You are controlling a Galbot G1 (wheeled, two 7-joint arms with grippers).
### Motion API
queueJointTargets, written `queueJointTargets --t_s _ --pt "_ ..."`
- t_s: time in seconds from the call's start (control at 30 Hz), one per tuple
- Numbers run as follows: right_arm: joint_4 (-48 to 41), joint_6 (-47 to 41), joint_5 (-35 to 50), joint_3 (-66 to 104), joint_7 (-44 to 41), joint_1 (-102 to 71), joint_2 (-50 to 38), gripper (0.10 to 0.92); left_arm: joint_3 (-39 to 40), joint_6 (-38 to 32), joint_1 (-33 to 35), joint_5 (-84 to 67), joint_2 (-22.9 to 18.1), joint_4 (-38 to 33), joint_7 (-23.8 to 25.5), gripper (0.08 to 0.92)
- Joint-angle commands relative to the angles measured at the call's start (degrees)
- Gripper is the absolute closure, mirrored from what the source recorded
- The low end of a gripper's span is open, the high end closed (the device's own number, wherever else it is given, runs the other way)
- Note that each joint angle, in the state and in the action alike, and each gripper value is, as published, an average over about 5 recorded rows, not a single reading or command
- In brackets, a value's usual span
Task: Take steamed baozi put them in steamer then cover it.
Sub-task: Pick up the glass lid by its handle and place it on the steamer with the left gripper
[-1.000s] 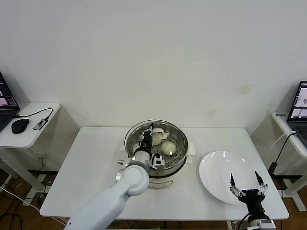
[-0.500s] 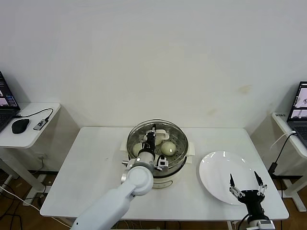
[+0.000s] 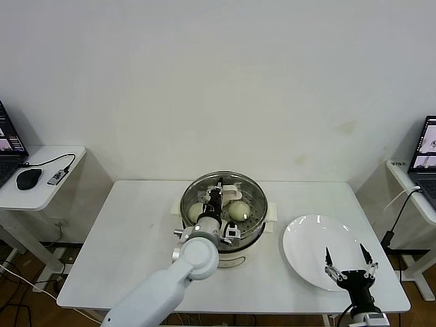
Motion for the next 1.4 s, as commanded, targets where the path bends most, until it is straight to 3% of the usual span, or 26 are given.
queueJointTargets --t_s 0.03,1.17,1.27,1.4 --pt "-0.05 0.01 -0.12 -0.07 -0.01 -0.02 0.09 0.203 0.21 0.0 0.25 0.27 -0.03 -0.74 0.19 0.852" --pt "-0.18 0.01 -0.5 -0.4 -0.26 -0.09 -0.01 0.203 -0.93 -1.55 1.96 2.19 -1.24 0.03 -1.44 0.852" --pt "-0.13 0.01 -0.53 -0.46 -0.28 -0.1 -0.01 0.203 -1.19 -1.54 2.21 2.18 -1.22 -0.62 -1.67 0.83" --pt "-0.06 0.04 -0.59 -0.5 -0.27 -0.16 0.02 0.203 -1.73 -1.68 3.06 2.19 -0.61 -2.6 -1.7 0.726"
